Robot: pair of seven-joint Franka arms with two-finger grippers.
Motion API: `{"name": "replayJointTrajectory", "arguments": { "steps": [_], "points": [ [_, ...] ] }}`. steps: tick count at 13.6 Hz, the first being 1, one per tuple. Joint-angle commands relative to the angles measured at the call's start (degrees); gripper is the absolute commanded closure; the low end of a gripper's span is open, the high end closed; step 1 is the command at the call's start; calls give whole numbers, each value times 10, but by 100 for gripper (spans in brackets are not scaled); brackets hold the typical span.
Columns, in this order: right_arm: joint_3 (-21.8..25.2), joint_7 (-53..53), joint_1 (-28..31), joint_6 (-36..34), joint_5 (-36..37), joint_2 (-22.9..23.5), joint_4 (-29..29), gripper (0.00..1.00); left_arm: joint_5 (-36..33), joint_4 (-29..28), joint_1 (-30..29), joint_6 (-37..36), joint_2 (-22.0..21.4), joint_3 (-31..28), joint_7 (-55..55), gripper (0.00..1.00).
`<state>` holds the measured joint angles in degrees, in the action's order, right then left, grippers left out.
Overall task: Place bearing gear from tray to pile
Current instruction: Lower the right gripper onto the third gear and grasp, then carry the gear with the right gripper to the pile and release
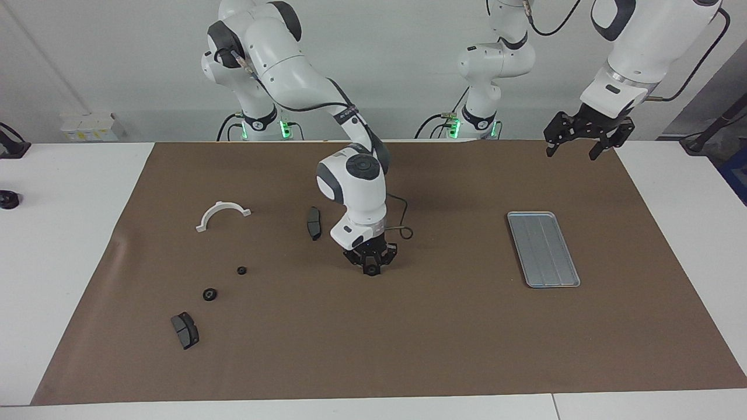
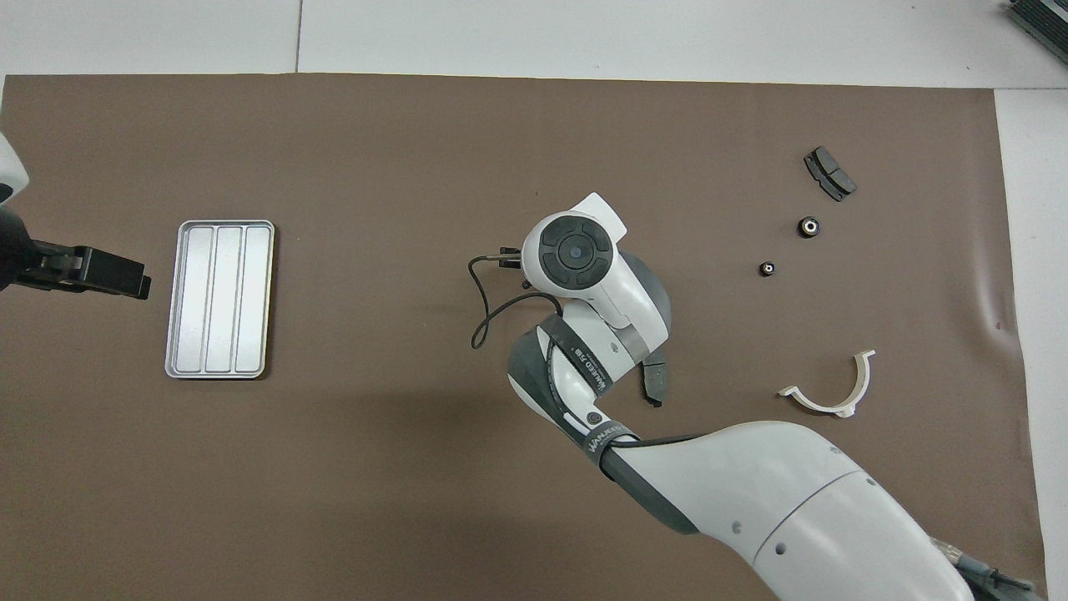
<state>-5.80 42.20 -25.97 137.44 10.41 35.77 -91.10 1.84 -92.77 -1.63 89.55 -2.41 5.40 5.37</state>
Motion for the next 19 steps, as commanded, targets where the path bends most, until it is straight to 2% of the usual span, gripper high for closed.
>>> {"name": "replayJointTrajectory", "arguments": {
  "steps": [1, 5, 10, 13, 15, 17, 19],
  "points": [
    [-2, -3, 15, -24, 19, -2, 17, 99, -6, -4, -9, -15, -5, 1, 1, 0],
    [-4, -139, 87, -65, 16, -4, 47, 100, -6, -4, -10, -9, -5, -3, 1, 0],
    [-25, -301, 196, -64, 1, -9, 48, 100, -6, -4, -10, -9, -5, -3, 1, 0],
    [-25, -375, 237, -54, -2, -7, 48, 100, -6, -4, -10, -9, -5, -3, 1, 0],
    [-25, -416, 260, -41, -46, -5, 48, 100, -6, -4, -10, -9, -5, -3, 1, 0],
    [-25, -434, 270, -18, -86, -3, 47, 98, -6, -4, -10, -9, -5, -3, 1, 0],
    [-25, -436, 275, -12, -87, 0, 48, 98, -6, -4, -10, -9, -5, -2, 1, 0]
  ]
}}
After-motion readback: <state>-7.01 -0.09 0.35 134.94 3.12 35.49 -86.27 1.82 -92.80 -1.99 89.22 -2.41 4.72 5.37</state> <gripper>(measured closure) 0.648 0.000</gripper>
